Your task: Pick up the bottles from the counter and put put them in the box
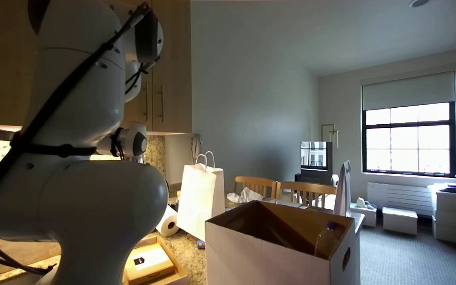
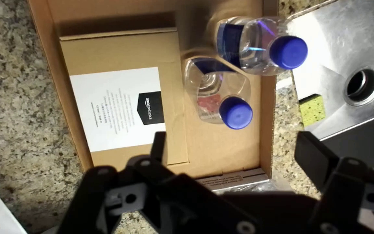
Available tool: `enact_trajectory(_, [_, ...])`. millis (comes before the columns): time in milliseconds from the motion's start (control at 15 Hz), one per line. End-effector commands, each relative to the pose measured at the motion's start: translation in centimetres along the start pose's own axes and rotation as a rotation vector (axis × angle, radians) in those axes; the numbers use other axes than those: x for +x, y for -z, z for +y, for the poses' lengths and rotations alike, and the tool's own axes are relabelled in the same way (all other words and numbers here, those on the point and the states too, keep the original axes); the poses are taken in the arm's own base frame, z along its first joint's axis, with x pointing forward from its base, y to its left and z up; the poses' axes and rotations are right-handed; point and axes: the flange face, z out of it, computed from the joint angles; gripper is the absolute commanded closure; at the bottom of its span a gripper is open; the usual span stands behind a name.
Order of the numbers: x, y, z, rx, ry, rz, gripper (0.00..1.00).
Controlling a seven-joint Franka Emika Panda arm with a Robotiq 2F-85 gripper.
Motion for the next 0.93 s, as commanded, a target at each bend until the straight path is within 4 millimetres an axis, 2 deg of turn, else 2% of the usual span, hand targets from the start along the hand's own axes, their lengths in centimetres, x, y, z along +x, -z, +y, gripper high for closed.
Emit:
enact_trajectory(0, [0.1, -3.2, 0.2, -0.075, 0.013, 0.024, 0.00])
enact_trajectory(333, [1.4, -7.9, 1.6, -0.111, 0.023, -0.004, 0.00])
enact_trajectory(467, [2.2, -9.1, 1.5, -0.111, 0.028, -0.019, 0.00])
enact_trajectory(733, [3.8, -10.2, 1.0, -0.081, 0.040, -0.030, 0.00])
enact_trajectory(867, [4.6, -9.6, 0.9, -0.075, 0.042, -0.016, 0.00])
